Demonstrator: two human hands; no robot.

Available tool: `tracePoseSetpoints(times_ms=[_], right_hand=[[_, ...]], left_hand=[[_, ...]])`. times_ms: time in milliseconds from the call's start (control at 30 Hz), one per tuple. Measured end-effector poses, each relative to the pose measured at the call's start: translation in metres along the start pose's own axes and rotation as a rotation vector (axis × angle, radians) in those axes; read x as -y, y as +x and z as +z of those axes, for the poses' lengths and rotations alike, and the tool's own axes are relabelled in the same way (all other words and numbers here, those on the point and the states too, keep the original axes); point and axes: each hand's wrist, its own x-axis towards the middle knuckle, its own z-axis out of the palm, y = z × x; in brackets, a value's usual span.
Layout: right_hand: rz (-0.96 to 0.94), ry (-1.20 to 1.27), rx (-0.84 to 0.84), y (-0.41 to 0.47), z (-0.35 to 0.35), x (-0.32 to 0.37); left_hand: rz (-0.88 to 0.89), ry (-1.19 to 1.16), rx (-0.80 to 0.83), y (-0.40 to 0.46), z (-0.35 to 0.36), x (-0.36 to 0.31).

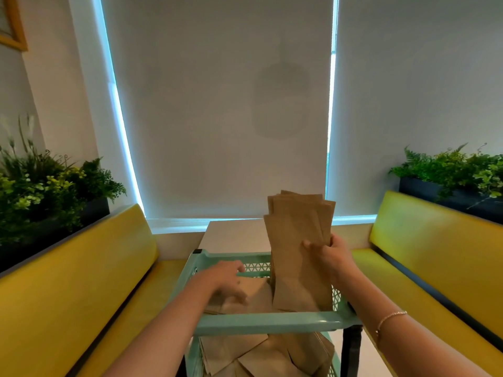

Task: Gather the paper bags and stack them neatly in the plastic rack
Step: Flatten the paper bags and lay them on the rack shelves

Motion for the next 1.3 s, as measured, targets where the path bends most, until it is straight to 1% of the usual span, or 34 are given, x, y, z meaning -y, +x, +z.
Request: tracePoseSetpoints(times_ms=[67, 200, 300, 367, 433, 500, 567, 633, 733, 800, 867, 900, 933, 967, 1033, 1067, 1133, 1200, 1233, 1300], right_hand=[[0.031, -0.027, 0.041, -0.001, 0.0, -0.002], [0.1, -0.08, 0.14, -0.002, 0.0, -0.003], [0.127, -0.141, 0.172, 0.0, 0.002, -0.004], [0.116, -0.148, 0.142, 0.002, 0.003, -0.005], [0.084, -0.113, 0.081, 0.003, 0.003, -0.004], [0.057, -0.025, 0.015, 0.004, 0.003, -0.001], [0.054, 0.067, -0.038, 0.006, 0.001, 0.002], [0.051, 0.11, -0.068, 0.008, -0.003, 0.006], [0.018, 0.158, -0.142, 0.013, -0.008, 0.012], [-0.02, 0.202, -0.208, 0.016, -0.012, 0.018], [-0.048, 0.214, -0.253, 0.02, -0.014, 0.021], [-0.055, 0.201, -0.27, 0.022, -0.015, 0.021], [-0.053, 0.183, -0.276, 0.022, -0.014, 0.02], [-0.048, 0.163, -0.276, 0.024, -0.011, 0.018], [-0.015, 0.142, -0.254, 0.024, -0.004, 0.013], [0.004, 0.136, -0.243, 0.021, 0.001, 0.011], [0.026, 0.127, -0.215, 0.019, 0.01, 0.005], [0.025, 0.118, -0.166, 0.017, 0.019, -0.001], [0.018, 0.124, -0.145, 0.015, 0.023, -0.003], [-0.006, 0.133, -0.127, 0.009, 0.028, -0.004]], left_hand=[[-0.04, 0.057, 0.06, 0.004, 0.001, 0.003], [-0.04, 0.108, 0.082, 0.011, 0.002, 0.002], [-0.039, 0.175, 0.07, 0.016, 0.002, 0.004], [-0.021, 0.202, 0.027, 0.015, 0.001, 0.004], [0.014, 0.21, -0.071, 0.011, -0.001, 0.004], [0.058, 0.222, -0.162, 0.01, -0.004, 0.004], [0.09, 0.231, -0.199, 0.01, -0.006, 0.004], [0.12, 0.164, -0.231, 0.01, -0.009, 0.006], [0.107, -0.041, -0.31, 0.008, -0.027, 0.011], [0.08, -0.159, -0.427, 0.0, -0.049, 0.014], [0.037, -0.279, -0.611, -0.009, -0.071, 0.017], [0.027, -0.362, -0.699, -0.013, -0.078, 0.017], [0.031, -0.49, -0.754, -0.017, -0.083, 0.016], [0.053, -0.675, -0.747, -0.018, -0.083, 0.013], [0.115, -1.063, -0.611, -0.02, -0.075, -0.001], [0.126, -1.164, -0.557, -0.019, -0.066, -0.008], [0.127, -1.168, -0.513, -0.011, -0.044, -0.02], [0.085, -1.064, -0.457, -0.003, -0.021, -0.032], [0.056, -1.038, -0.409, 0.0, -0.01, -0.038], [0.005, -1.066, -0.312, 0.005, 0.007, -0.05]])
